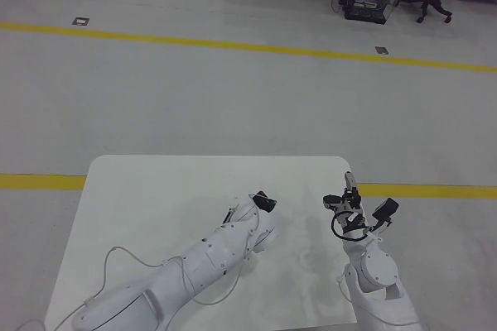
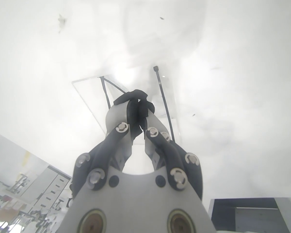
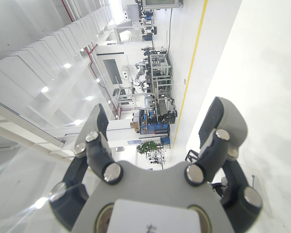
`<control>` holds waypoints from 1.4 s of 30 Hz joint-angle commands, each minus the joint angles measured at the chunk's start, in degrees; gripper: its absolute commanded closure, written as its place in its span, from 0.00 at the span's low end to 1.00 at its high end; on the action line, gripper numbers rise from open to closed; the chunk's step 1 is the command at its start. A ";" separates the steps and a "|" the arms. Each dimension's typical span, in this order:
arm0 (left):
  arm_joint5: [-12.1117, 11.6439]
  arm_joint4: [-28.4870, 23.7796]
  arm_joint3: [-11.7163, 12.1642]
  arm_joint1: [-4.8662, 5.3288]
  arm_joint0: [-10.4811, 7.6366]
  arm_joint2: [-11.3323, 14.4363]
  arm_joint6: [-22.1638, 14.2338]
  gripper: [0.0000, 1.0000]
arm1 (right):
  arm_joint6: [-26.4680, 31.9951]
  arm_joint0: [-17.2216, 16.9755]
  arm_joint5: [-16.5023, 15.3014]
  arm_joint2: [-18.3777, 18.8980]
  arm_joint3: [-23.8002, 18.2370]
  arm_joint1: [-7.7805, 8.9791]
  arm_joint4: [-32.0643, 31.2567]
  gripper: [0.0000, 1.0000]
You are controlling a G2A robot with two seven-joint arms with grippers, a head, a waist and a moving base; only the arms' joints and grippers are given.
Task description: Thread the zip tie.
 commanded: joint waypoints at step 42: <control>5.24 -3.26 3.06 -1.77 -1.16 -0.88 -0.54 0.85 | 0.00 0.00 0.00 0.00 0.00 0.00 0.00 0.00</control>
